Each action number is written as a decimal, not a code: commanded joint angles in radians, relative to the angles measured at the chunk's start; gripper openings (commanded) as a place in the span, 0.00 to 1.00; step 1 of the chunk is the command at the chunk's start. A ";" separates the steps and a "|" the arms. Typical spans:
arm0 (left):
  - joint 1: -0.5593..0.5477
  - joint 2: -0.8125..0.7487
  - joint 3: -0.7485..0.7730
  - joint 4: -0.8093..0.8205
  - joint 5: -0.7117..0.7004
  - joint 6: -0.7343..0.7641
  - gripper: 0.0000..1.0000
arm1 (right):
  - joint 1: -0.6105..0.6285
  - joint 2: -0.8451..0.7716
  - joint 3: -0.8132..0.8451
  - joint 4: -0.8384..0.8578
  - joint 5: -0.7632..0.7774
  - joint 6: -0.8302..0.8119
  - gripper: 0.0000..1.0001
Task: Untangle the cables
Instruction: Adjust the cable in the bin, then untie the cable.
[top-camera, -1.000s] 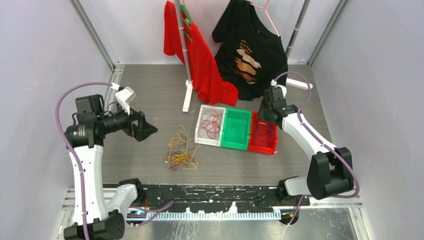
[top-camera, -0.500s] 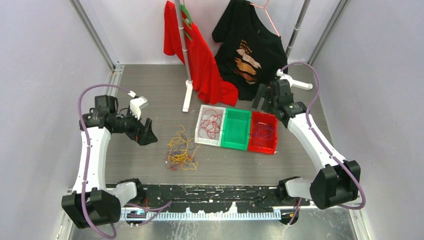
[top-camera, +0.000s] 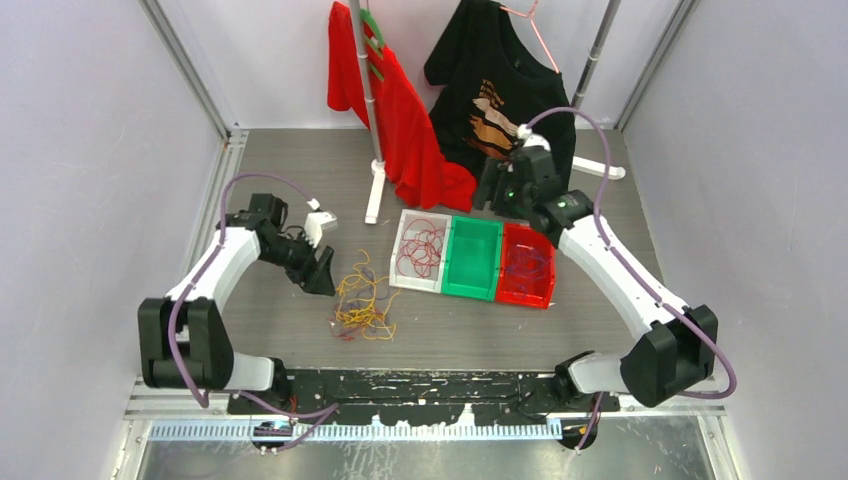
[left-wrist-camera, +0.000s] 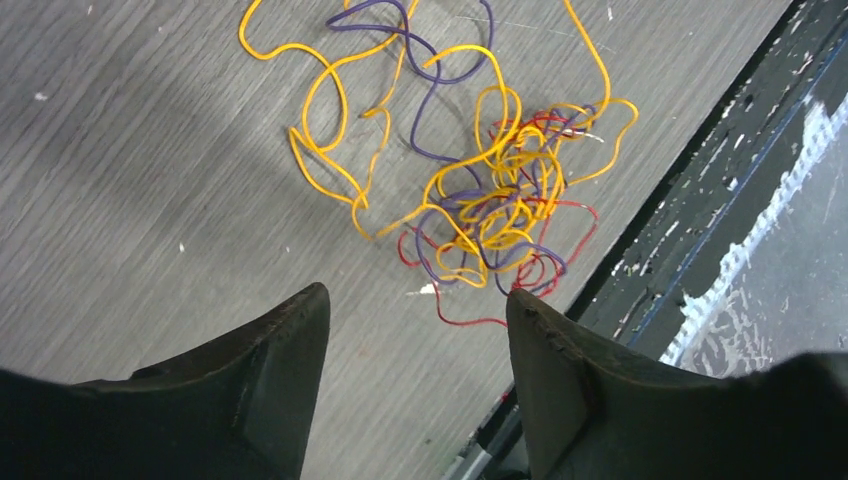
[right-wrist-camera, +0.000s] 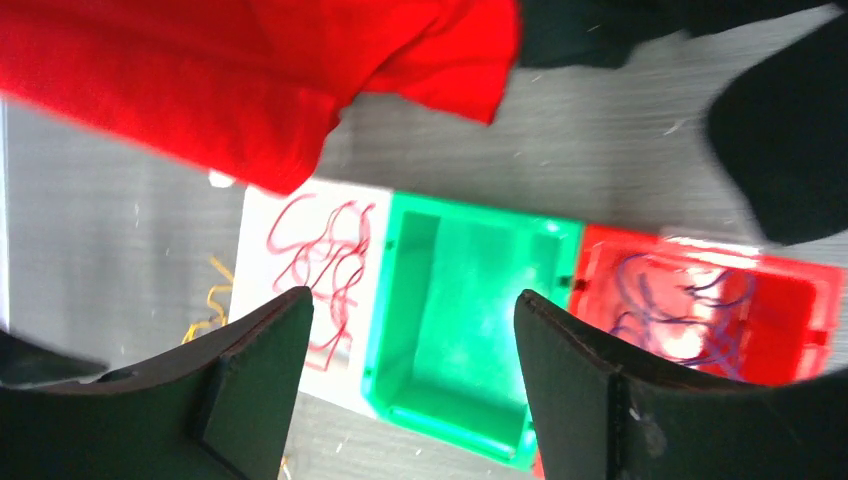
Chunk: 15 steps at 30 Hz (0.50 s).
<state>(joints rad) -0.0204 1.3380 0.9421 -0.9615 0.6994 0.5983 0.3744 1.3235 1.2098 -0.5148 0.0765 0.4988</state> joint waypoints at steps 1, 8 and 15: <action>-0.056 0.081 0.008 0.101 -0.007 0.011 0.63 | 0.118 -0.047 -0.010 0.047 0.087 0.005 0.75; -0.146 0.203 0.017 0.182 -0.048 -0.032 0.50 | 0.271 -0.085 -0.129 0.193 0.130 0.062 0.67; -0.148 0.211 0.029 0.176 -0.101 -0.029 0.05 | 0.397 -0.089 -0.189 0.263 0.147 0.032 0.63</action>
<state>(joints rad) -0.1692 1.5806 0.9424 -0.8089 0.6292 0.5621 0.7109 1.2671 1.0260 -0.3599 0.1875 0.5426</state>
